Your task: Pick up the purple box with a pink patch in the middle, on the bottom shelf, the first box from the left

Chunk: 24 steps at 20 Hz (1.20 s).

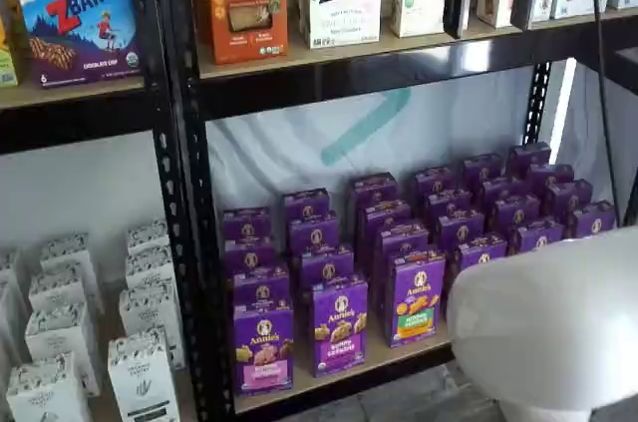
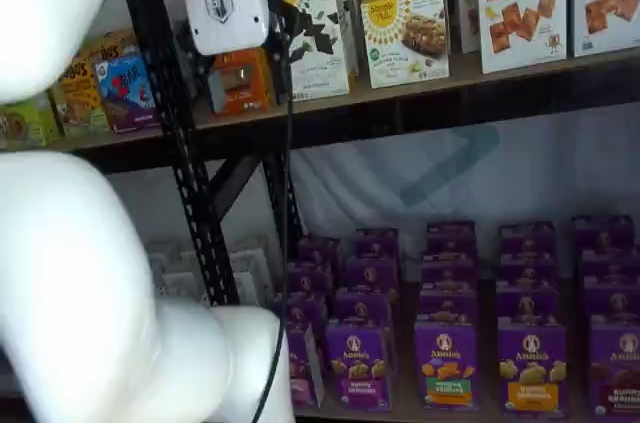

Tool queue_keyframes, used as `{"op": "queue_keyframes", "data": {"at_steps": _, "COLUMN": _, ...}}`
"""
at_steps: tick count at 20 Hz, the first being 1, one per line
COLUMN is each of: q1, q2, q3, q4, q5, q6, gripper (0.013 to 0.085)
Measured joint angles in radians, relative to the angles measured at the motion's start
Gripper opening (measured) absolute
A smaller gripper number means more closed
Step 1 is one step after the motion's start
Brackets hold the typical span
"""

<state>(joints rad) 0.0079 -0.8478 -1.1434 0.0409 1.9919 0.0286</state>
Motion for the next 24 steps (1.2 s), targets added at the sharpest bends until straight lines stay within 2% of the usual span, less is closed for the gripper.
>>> {"op": "queue_keyframes", "data": {"at_steps": 2, "q1": 0.024, "q2": -0.025, "q3": 0.023, "q4": -0.026, "q5": -0.043, "q6": 0.012, "gripper": 0.0850}}
{"op": "queue_keyframes", "data": {"at_steps": 5, "q1": 0.016, "q2": -0.041, "q3": 0.036, "q4": -0.016, "q5": -0.074, "q6": 0.010, "gripper": 0.0850}}
{"op": "queue_keyframes", "data": {"at_steps": 11, "q1": 0.039, "q2": -0.043, "q3": 0.059, "q4": -0.011, "q5": -0.102, "q6": 0.033, "gripper": 0.0850}}
{"op": "queue_keyframes", "data": {"at_steps": 14, "q1": 0.039, "q2": -0.048, "q3": 0.089, "q4": 0.008, "q5": -0.142, "q6": 0.038, "gripper": 0.0850}}
{"op": "queue_keyframes", "data": {"at_steps": 18, "q1": 0.003, "q2": -0.037, "q3": 0.137, "q4": 0.074, "q5": -0.181, "q6": 0.018, "gripper": 0.0850}}
{"op": "queue_keyframes", "data": {"at_steps": 24, "q1": 0.050, "q2": -0.029, "q3": 0.214, "q4": 0.036, "q5": -0.255, "q6": 0.049, "gripper": 0.0850}}
